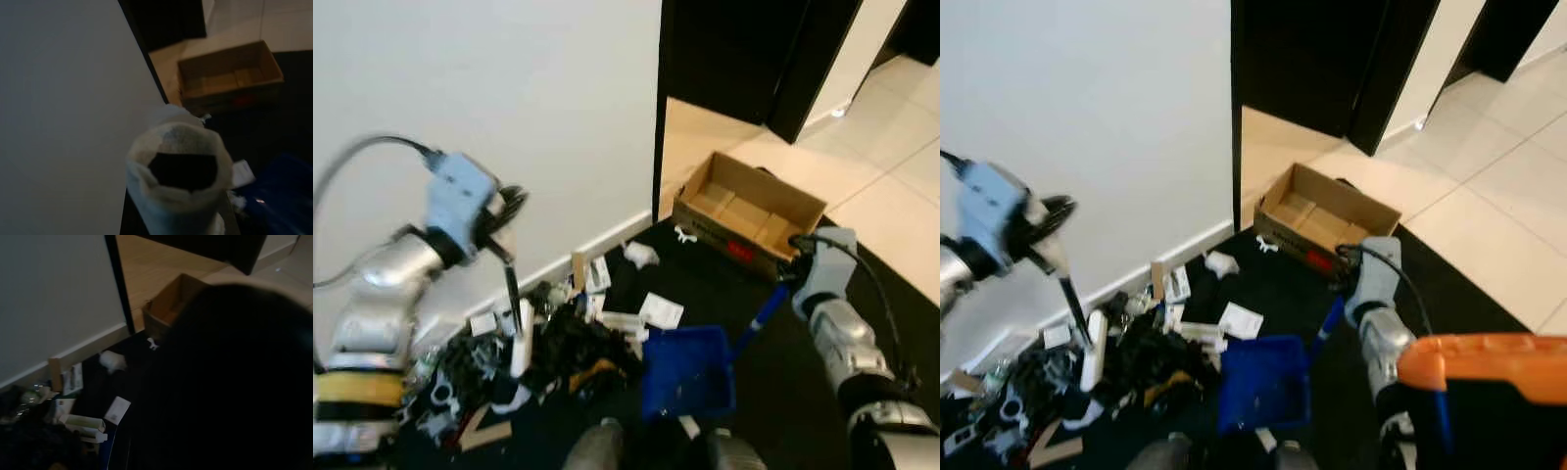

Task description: Sweep floor

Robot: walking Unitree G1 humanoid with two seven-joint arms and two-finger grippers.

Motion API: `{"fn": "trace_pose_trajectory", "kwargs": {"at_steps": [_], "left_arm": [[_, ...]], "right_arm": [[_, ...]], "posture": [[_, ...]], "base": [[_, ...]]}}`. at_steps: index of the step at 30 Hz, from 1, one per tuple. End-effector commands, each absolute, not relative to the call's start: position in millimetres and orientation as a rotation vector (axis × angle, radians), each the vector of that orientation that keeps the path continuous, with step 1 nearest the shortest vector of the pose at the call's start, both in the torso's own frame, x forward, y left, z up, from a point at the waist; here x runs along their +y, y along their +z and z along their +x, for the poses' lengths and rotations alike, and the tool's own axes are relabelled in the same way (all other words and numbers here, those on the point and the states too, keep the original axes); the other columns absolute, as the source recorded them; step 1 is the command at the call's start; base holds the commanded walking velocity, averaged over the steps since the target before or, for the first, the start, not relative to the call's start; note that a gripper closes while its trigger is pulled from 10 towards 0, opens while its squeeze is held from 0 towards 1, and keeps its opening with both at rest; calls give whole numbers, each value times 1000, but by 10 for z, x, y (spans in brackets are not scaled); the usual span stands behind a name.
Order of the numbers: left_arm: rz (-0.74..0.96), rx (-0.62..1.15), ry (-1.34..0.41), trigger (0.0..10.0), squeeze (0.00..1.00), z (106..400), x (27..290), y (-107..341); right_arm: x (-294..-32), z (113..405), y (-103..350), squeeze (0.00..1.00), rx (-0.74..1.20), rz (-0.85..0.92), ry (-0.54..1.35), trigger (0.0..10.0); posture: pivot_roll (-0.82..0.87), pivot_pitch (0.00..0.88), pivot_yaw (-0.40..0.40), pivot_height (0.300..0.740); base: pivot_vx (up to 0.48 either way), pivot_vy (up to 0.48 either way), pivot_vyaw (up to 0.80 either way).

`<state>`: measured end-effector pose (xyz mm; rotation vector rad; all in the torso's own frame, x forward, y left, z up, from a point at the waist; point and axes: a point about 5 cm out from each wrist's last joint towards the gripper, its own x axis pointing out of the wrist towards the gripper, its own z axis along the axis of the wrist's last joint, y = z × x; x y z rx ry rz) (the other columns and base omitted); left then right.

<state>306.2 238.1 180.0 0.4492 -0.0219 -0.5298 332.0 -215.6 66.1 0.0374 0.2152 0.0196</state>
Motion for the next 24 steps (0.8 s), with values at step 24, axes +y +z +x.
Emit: {"fn": "trace_pose_trajectory", "kwargs": {"at_steps": [24], "left_arm": [[-271, -1, -775, 10000, 0, 3101, 1515, 1204]], "right_arm": [[-1863, 3412, 655, 0, 212, 1, 90, 10000]], "posture": [[150, 176, 11, 740]], "base": [[0, 0, 0]]}}
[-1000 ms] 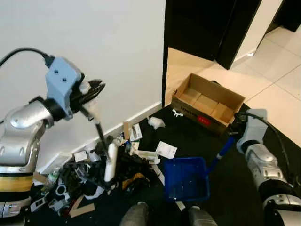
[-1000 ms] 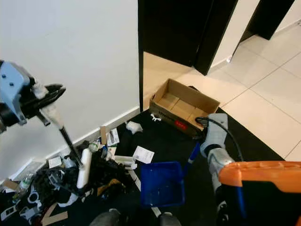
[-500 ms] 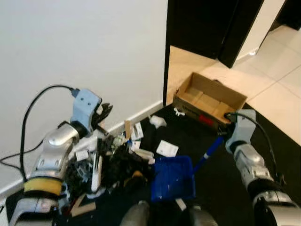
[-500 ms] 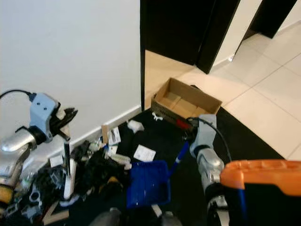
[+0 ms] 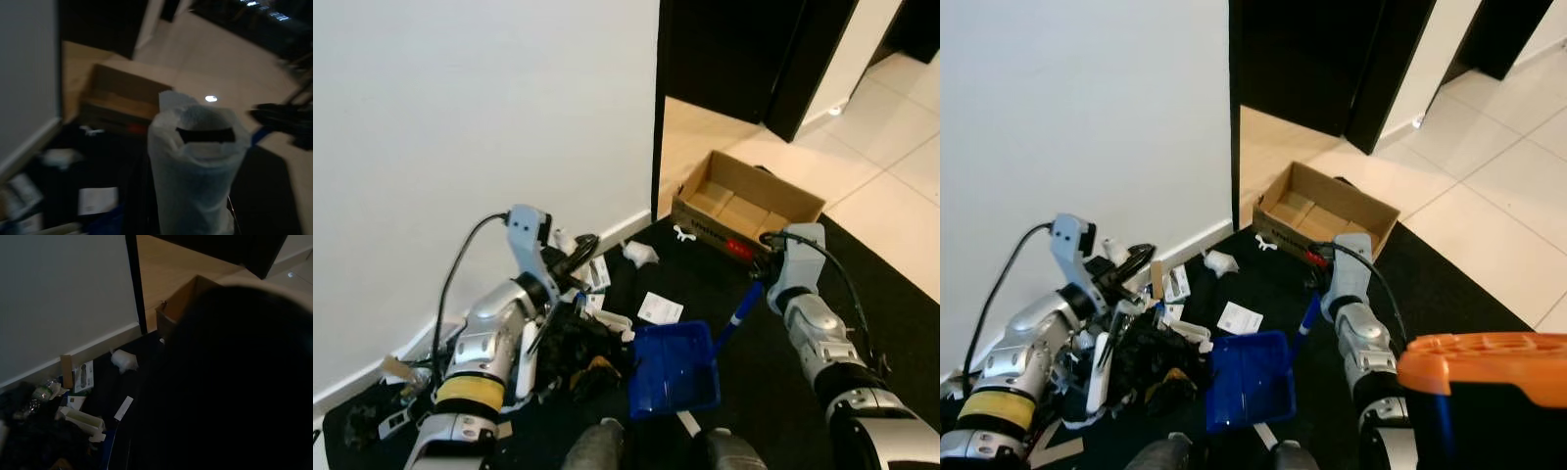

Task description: Sweep floor

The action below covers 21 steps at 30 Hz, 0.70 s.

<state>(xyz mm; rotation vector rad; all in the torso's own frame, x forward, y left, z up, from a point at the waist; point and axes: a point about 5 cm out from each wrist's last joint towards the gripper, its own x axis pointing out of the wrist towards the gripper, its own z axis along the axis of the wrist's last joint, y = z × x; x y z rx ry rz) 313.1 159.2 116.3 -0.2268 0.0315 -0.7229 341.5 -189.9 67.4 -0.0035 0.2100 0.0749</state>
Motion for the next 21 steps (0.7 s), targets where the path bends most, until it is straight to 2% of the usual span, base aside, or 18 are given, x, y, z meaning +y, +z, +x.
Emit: {"fn": "trace_pose_trajectory", "kwargs": {"at_steps": [1, 2, 7, 12, 21], "left_arm": [[-271, -1, -775, 10000, 0, 3101, 1515, 1204], [-292, -11, -832, 10000, 0, 3045, 1423, 1232], [-328, -19, -882, 10000, 0, 2960, 1306, 1260], [-355, -9, -899, 10000, 0, 2898, 1262, 1277], [-533, -14, -954, 10000, 0, 2744, 1038, 1416]], "right_arm": [[-1863, 3412, 655, 0, 212, 1, 90, 10000], [-1867, 3424, 678, 0, 201, 7, 94, 10000], [-1867, 3432, 692, 0, 193, 10, 98, 10000], [-1856, 3435, 696, 0, 189, 14, 101, 10000], [-1842, 3447, 708, 0, 184, 20, 109, 10000]], "posture": [[150, 176, 11, 740], [152, 179, 12, 740], [155, 181, 13, 740], [157, 181, 14, 740], [163, 175, 10, 740]], "base": [[0, 0, 0], [0, 0, 0], [0, 0, 0], [0, 0, 0], [0, 0, 0]]}}
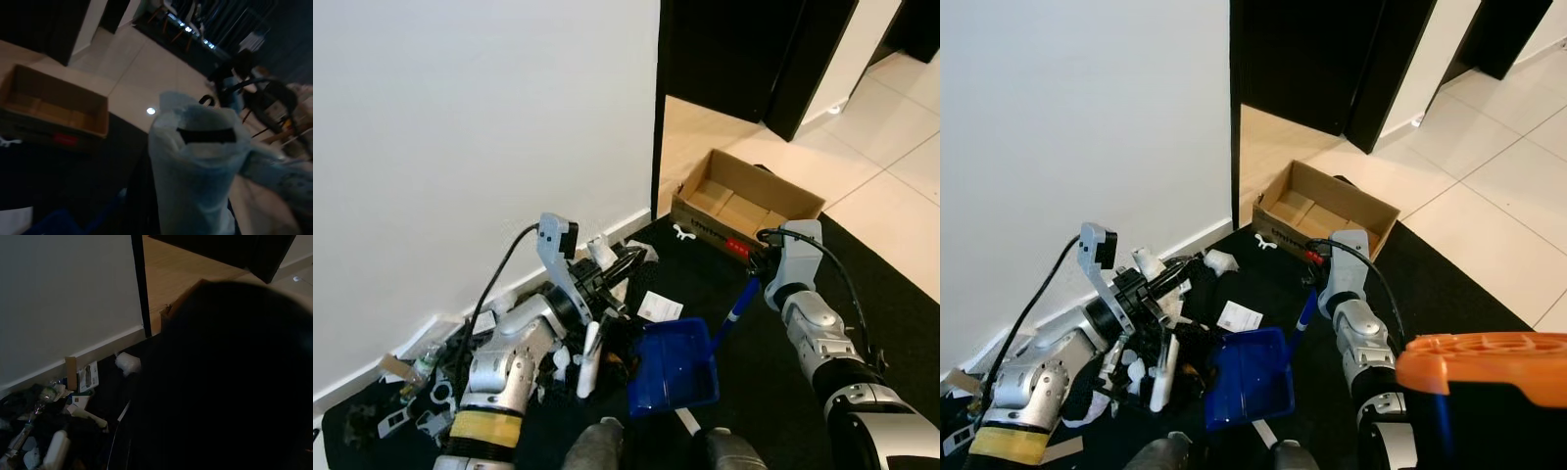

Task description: Sweep floor

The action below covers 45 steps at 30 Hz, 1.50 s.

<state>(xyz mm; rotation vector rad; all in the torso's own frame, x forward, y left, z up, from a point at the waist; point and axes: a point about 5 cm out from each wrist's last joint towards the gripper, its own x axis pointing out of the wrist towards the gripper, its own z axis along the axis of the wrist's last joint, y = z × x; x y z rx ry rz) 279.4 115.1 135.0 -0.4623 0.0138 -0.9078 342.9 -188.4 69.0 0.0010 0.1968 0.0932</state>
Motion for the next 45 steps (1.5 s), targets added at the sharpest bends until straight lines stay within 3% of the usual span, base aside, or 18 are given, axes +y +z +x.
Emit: {"fn": "trace_pose_trajectory", "kwargs": {"at_steps": [1, 7, 15, 18, 20, 30, 38, 45], "left_arm": [[-553, -15, -968, 10000, 0, 2717, 984, 1441], [-581, -9, -999, 10000, 0, 2656, 901, 1532], [-506, -66, -1030, 10000, 0, 2635, 1031, 1813], [-232, -134, -997, 10000, 0, 2681, 1394, 2099], [-162, -164, -969, 10000, 0, 2697, 1542, 2235], [-1, -243, -893, 10000, 0, 2710, 1866, 2627], [60, -257, -768, 10000, 0, 2874, 2082, 2638], [95, -188, -653, 10000, 0, 3012, 2225, 2304]], "right_arm": [[-1835, 3451, 713, 0, 182, 21, 111, 10000], [-1825, 3459, 725, 0, 175, 25, 116, 10000], [-1846, 3447, 718, 0, 171, 27, 110, 10000], [-1856, 3438, 706, 0, 173, 30, 105, 10000], [-1852, 3431, 695, 0, 175, 31, 105, 10000], [-1819, 3430, 681, 0, 183, 32, 117, 10000], [-1834, 3436, 691, 0, 182, 25, 119, 10000], [-1872, 3428, 690, 0, 181, 17, 114, 10000]], "posture": [[162, 174, 10, 740], [164, 171, 14, 740], [164, 169, 15, 740], [175, 170, 24, 740], [181, 169, 24, 740], [185, 164, 19, 740], [175, 160, 14, 740], [154, 152, 12, 740]], "base": [[0, 0, 0], [0, 0, 0], [0, 0, 0], [0, 0, 0], [0, 0, 0], [0, 0, 0], [0, 0, 0], [0, 0, 0]]}}
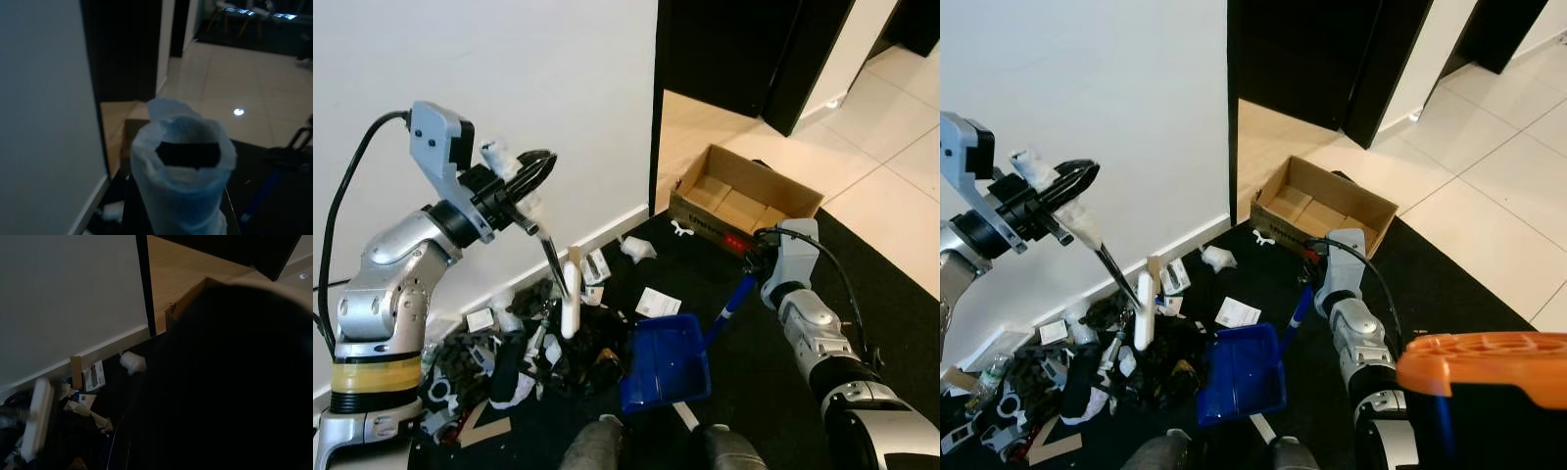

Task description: Sweep floor

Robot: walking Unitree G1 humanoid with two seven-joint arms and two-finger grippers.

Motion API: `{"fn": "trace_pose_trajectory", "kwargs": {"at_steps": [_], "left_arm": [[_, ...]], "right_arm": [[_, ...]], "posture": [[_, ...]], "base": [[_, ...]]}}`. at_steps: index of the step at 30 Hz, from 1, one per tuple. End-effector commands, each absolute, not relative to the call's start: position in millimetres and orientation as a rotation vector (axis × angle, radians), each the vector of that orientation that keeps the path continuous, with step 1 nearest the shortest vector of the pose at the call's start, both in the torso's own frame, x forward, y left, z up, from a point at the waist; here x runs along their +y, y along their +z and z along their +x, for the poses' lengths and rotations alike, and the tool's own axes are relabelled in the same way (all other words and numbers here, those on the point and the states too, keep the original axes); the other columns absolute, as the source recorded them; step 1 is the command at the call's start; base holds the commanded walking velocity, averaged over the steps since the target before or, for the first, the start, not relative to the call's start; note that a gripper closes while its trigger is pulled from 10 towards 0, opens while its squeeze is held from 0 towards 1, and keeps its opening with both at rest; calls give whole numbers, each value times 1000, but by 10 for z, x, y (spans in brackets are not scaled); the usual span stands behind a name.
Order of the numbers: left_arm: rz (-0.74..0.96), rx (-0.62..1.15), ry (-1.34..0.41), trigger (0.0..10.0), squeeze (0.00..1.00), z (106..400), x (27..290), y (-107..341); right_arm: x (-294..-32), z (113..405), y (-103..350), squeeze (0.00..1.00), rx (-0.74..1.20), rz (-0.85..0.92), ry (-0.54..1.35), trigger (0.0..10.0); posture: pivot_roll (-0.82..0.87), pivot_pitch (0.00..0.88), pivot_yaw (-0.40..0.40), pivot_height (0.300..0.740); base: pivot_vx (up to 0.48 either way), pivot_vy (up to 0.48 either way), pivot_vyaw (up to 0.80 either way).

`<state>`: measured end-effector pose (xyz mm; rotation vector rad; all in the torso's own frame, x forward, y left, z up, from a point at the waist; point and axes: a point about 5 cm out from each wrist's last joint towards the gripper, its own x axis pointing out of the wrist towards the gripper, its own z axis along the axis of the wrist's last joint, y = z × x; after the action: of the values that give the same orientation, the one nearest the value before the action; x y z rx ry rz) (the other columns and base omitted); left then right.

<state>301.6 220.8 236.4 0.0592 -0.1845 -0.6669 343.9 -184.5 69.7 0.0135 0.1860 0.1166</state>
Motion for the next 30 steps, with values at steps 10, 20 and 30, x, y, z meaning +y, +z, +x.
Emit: {"fn": "trace_pose_trajectory", "kwargs": {"at_steps": [10, 20, 30], "left_arm": [[36, -102, -625, 10000, 0, 3065, 2152, 1780], [1, 16, -594, 10000, 0, 3007, 1974, 1174], [-343, 64, -710, 10000, 0, 2846, 1435, 841]], "right_arm": [[-1898, 3423, 690, 0, 182, 13, 111, 10000], [-1894, 3403, 660, 0, 191, 16, 109, 10000], [-1893, 3398, 654, 0, 191, 19, 107, 10000]], "posture": [[139, 156, 8, 740], [136, 161, 2, 740], [126, 163, 4, 740]], "base": [[0, 0, 0], [0, 0, 0], [0, 0, 0]]}}
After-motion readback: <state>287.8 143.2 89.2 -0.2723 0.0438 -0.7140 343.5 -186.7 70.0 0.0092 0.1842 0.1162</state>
